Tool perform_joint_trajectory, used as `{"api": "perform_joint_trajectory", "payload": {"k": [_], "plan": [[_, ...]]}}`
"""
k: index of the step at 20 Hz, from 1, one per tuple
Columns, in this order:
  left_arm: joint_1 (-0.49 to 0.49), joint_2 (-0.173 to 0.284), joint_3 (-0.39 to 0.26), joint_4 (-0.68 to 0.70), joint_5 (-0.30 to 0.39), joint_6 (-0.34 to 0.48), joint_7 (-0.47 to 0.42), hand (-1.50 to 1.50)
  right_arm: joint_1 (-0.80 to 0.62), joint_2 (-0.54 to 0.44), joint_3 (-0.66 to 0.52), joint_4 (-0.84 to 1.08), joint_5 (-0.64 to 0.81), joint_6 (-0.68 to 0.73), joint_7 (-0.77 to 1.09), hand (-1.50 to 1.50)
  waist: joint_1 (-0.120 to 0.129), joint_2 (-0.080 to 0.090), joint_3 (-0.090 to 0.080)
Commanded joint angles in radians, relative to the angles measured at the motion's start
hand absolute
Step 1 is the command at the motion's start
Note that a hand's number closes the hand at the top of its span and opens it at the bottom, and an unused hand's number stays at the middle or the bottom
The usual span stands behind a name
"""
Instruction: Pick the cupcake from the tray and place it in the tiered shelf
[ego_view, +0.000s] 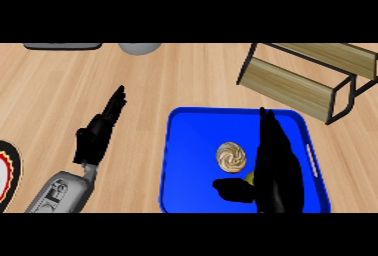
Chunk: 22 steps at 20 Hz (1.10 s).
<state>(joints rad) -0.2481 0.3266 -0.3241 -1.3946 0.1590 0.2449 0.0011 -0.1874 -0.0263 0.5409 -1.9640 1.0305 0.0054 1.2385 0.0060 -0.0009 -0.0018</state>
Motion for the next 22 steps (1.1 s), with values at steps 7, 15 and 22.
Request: {"api": "perform_joint_trajectory", "payload": {"k": [7, 15, 22], "plan": [[-0.029, -0.022, 0.025, -0.001, -0.017, -0.004, 0.034, 0.00, -0.068, 0.026, 0.010, 0.047, -0.018, 0.011, 0.248, -1.50, -0.005, 0.000, 0.001], [0.035, -0.027, 0.025, -0.001, -0.033, -0.022, -0.028, 0.00, -0.073, 0.026, -0.025, 0.139, -0.027, -0.017, 0.230, -1.50, 0.000, 0.002, 0.001], [0.022, -0.029, 0.057, -0.002, -0.026, -0.037, 0.000, 0.00, -0.051, 0.026, -0.002, 0.127, -0.027, -0.001, 0.248, -1.50, -0.004, -0.001, 0.001]]}}
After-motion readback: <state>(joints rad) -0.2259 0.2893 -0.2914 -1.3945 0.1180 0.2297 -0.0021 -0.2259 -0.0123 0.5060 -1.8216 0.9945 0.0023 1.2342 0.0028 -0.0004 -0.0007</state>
